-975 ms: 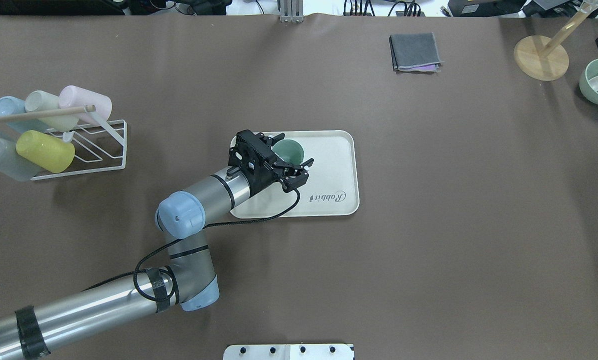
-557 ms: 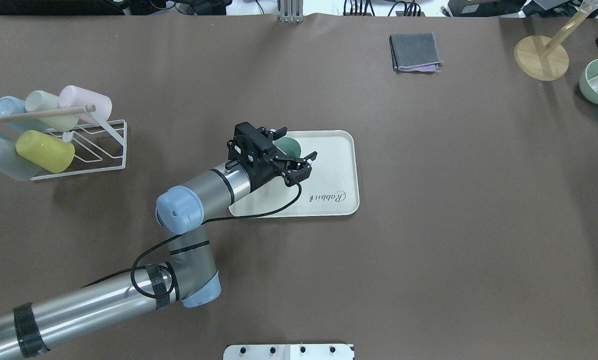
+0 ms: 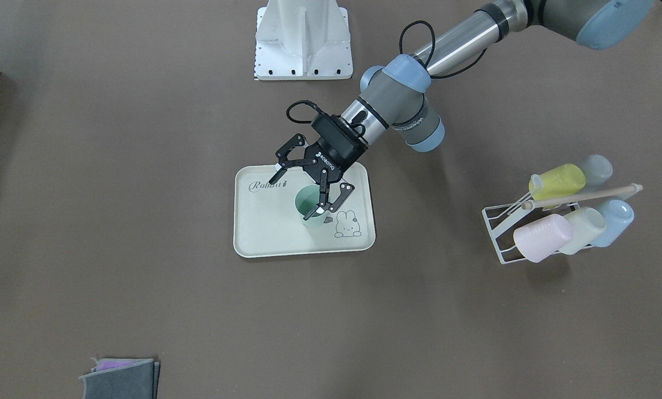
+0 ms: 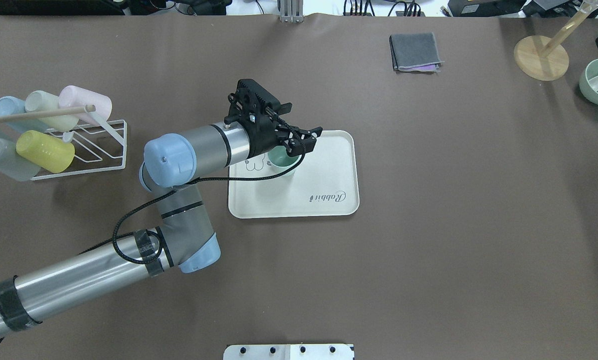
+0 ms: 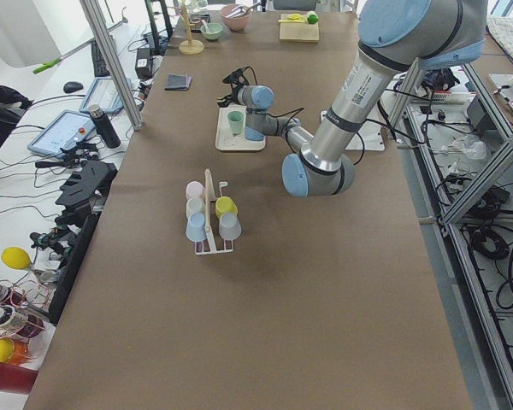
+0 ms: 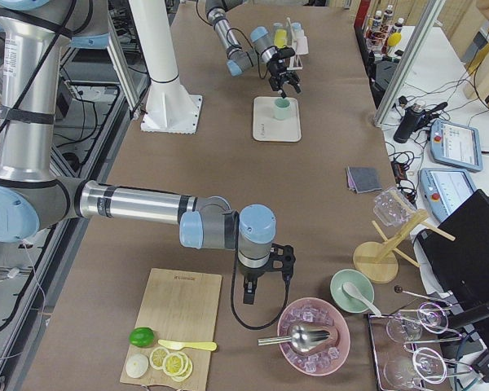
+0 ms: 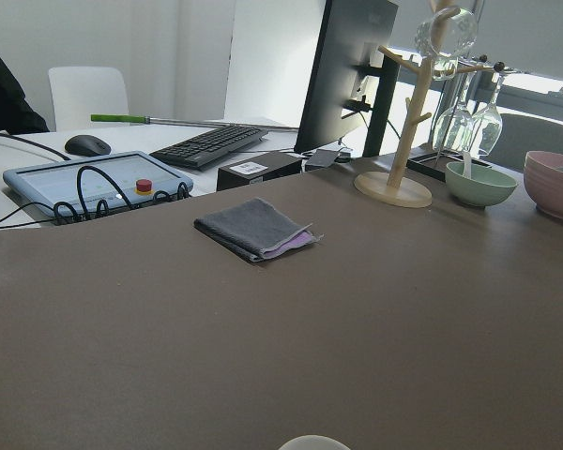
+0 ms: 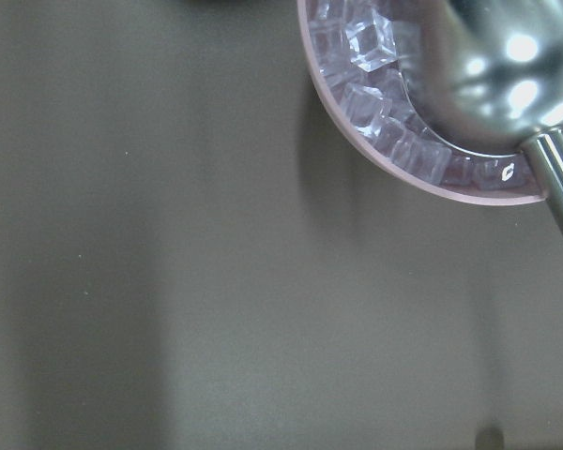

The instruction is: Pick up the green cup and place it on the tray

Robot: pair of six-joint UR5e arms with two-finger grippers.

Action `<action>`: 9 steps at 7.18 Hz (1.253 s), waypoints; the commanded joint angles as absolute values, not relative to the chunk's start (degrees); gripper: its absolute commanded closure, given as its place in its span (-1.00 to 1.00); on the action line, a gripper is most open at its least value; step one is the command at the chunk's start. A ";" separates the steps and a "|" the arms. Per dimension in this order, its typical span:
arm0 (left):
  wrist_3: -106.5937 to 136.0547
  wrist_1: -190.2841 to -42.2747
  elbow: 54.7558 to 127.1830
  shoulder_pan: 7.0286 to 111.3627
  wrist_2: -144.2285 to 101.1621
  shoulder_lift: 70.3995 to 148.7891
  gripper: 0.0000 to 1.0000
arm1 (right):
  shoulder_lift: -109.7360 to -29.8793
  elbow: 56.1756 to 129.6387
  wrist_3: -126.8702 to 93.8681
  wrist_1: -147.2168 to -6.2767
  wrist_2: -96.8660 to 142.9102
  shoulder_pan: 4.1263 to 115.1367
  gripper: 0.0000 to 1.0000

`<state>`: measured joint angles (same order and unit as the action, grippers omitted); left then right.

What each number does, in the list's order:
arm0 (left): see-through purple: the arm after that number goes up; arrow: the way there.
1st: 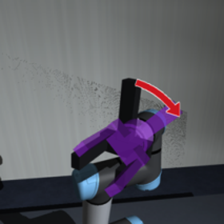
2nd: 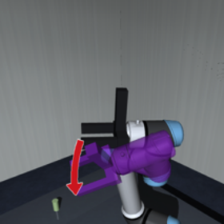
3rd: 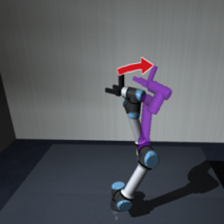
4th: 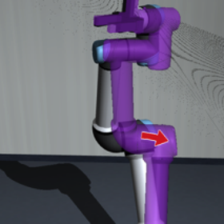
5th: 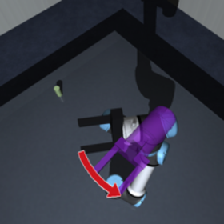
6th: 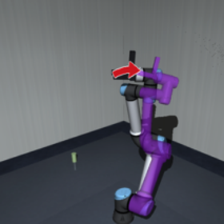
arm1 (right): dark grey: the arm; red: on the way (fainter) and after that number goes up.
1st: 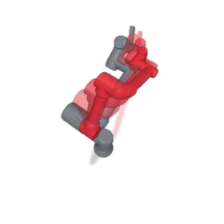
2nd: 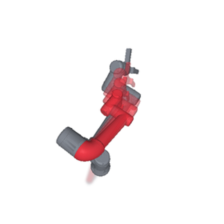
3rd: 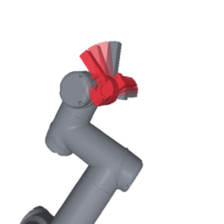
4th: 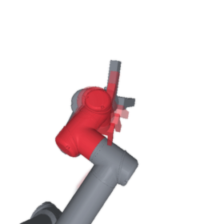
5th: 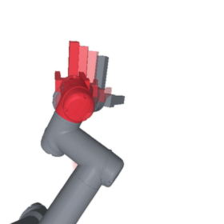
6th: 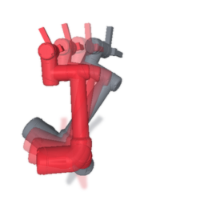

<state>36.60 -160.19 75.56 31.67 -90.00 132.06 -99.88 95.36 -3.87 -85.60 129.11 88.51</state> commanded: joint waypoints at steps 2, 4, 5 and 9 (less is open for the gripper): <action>36.57 -125.52 93.89 39.10 -104.49 132.37 -0.96 | -99.76 95.36 -3.87 -85.52 129.11 88.51 -1.00; 33.77 -113.18 100.34 40.51 -106.50 129.57 -0.96 | -99.84 95.36 -3.87 -85.60 129.11 88.51 -1.00; 27.57 -107.81 102.98 42.43 -109.05 128.25 -0.96 | -99.84 95.36 -3.87 -85.61 129.02 88.51 -1.00; 21.72 -95.30 102.83 55.69 -124.59 121.75 -0.96 | -99.93 95.36 -3.87 -85.52 128.94 88.51 -1.00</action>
<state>22.80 -99.18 102.96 50.96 -118.38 123.72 -99.87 95.36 -3.87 -85.53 128.95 88.51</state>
